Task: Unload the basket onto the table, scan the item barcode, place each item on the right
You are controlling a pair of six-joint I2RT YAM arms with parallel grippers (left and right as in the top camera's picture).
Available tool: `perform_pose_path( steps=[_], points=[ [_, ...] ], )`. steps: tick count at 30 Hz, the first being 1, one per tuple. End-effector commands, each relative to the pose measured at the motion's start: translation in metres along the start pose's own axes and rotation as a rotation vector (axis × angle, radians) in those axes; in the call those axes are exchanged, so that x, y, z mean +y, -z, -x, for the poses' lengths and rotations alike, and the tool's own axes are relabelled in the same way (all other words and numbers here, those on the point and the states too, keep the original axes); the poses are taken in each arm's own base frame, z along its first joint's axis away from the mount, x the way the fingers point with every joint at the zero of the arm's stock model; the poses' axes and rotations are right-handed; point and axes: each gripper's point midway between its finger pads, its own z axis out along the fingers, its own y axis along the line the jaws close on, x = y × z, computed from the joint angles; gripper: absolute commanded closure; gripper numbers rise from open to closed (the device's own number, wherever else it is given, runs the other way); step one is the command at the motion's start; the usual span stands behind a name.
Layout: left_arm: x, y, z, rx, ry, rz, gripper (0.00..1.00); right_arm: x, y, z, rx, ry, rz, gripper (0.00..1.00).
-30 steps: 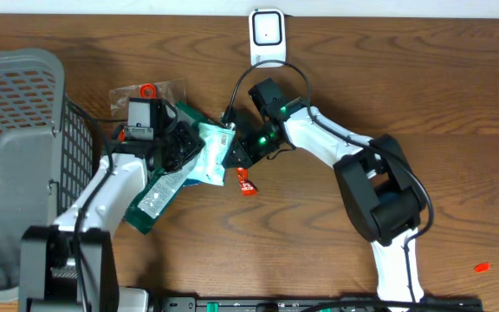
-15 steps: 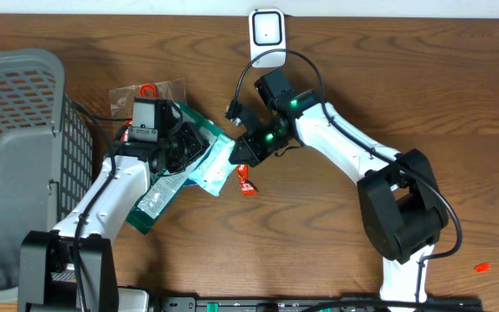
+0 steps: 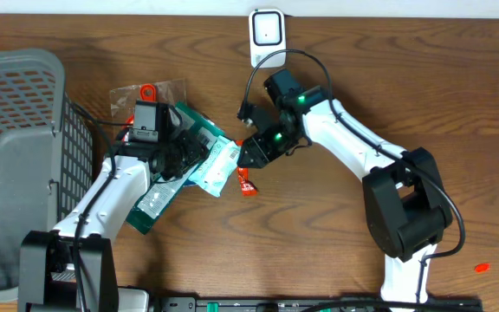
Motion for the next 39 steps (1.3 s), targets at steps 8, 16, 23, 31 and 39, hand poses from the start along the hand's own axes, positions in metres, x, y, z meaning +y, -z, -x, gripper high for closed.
perform_pose_path(
  steps=[8, 16, 23, 31, 39],
  points=[
    [0.015, 0.000, -0.013, 0.042, -0.029, 0.064, 0.46, -0.003, 0.009, -0.004, 0.000, -0.222, -0.024, 0.31],
    [0.019, 0.001, -0.019, 0.065, -0.016, 0.079, 0.43, -0.010, -0.002, -0.006, 0.010, -0.261, -0.037, 0.36],
    [0.026, -0.001, -0.028, 0.104, 0.006, 0.105, 0.43, -0.020, -0.010, -0.003, -0.015, -0.199, -0.056, 0.30],
    [0.033, -0.005, -0.035, 0.136, 0.026, 0.126, 0.43, -0.023, -0.014, 0.008, -0.051, -0.100, -0.054, 0.35],
    [0.044, -0.014, -0.043, 0.182, 0.051, 0.155, 0.43, -0.030, -0.025, 0.014, -0.067, -0.088, -0.049, 0.43]
  ],
)
